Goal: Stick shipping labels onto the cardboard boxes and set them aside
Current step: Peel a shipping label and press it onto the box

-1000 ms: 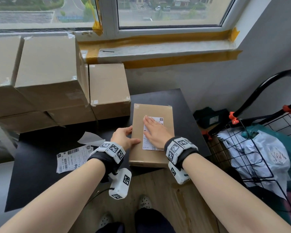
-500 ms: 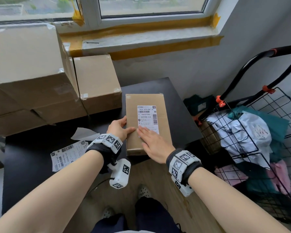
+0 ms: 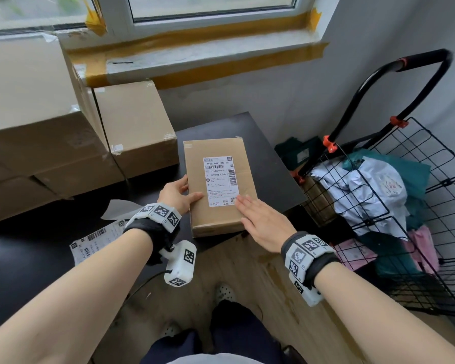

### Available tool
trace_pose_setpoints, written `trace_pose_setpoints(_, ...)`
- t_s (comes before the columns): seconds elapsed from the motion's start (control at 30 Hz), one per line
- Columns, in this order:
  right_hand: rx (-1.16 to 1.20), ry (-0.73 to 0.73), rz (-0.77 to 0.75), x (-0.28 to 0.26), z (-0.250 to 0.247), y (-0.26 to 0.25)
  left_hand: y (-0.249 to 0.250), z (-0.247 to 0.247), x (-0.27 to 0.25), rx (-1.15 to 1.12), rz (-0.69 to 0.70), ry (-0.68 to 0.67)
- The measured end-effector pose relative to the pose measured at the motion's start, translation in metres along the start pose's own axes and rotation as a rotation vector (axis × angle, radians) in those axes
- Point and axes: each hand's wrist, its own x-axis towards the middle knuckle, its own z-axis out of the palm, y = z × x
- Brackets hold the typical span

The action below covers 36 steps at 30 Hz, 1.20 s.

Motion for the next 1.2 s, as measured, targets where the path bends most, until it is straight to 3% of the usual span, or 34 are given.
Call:
trace_pose_setpoints(0.17,0.140,-0.011,0.062,0.004,-0.005,-0.005,0.002,-0.002,0.002,0.025,-0.018,-0.014)
trace_pose_setpoints(0.33,0.026,-0.043,0.018,0.011,-0.007,0.003,0.004,-0.001,0.000,0.014,-0.024,-0.018)
trace_pose_setpoints(0.83,-0.014,-0.092,0.093,0.111,-0.048,0.021,-0.002,0.000,0.004,0.000,-0.049,-0.011)
trace_pose_setpoints(1.1,0.061,-0.124,-0.079,0.118,-0.034,-0.020,0.001,0.000,0.000,0.032,-0.040,0.005)
trace_pose_setpoints(1.2,0.061,-0.117,-0.102,0.110,-0.032,-0.011,0.001,0.001,0.000,0.018,-0.047,0.001)
